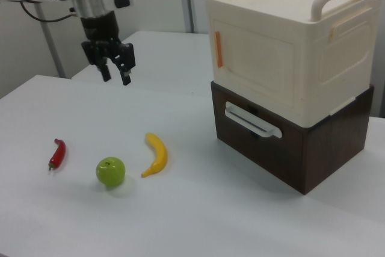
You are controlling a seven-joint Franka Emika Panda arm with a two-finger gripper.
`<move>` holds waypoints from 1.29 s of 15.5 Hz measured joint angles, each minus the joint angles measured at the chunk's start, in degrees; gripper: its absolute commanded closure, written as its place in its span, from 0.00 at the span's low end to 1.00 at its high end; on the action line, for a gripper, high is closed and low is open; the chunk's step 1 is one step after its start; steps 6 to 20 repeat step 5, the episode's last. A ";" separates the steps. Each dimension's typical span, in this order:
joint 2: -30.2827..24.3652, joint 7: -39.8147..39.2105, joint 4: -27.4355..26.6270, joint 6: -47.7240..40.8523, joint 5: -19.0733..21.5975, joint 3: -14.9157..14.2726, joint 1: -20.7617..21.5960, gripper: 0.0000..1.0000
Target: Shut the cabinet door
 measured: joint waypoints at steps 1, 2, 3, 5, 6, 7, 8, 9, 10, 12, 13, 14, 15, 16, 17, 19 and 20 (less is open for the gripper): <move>-0.23 0.17 -0.02 -0.50 -0.02 0.00 0.38 0.00; -0.57 0.23 -0.19 -0.95 -0.05 0.00 0.60 0.00; -1.16 0.24 -0.76 -1.15 -0.05 0.00 0.71 0.00; -2.20 0.24 -2.10 -1.19 -0.05 0.00 0.71 0.00; -2.20 0.24 -2.10 -1.19 -0.05 0.00 0.71 0.00; -2.20 0.24 -2.10 -1.19 -0.05 0.00 0.71 0.00; -2.20 0.24 -2.10 -1.19 -0.05 0.00 0.71 0.00; -2.20 0.24 -2.10 -1.19 -0.05 0.00 0.71 0.00; -2.20 0.24 -2.10 -1.19 -0.05 0.00 0.71 0.00; -2.20 0.24 -2.10 -1.19 -0.05 0.00 0.71 0.00; -2.20 0.24 -2.10 -1.19 -0.05 0.00 0.71 0.00; -2.20 0.24 -2.10 -1.19 -0.05 0.00 0.71 0.00; -2.20 0.24 -2.10 -1.19 -0.05 0.00 0.71 0.00; -2.20 0.24 -2.10 -1.19 -0.05 0.00 0.71 0.00; -2.20 0.24 -2.10 -1.19 -0.05 0.00 0.71 0.00; -2.20 0.24 -2.10 -1.19 -0.05 0.00 0.71 0.00; -2.20 0.24 -2.10 -1.19 -0.05 0.00 0.71 0.00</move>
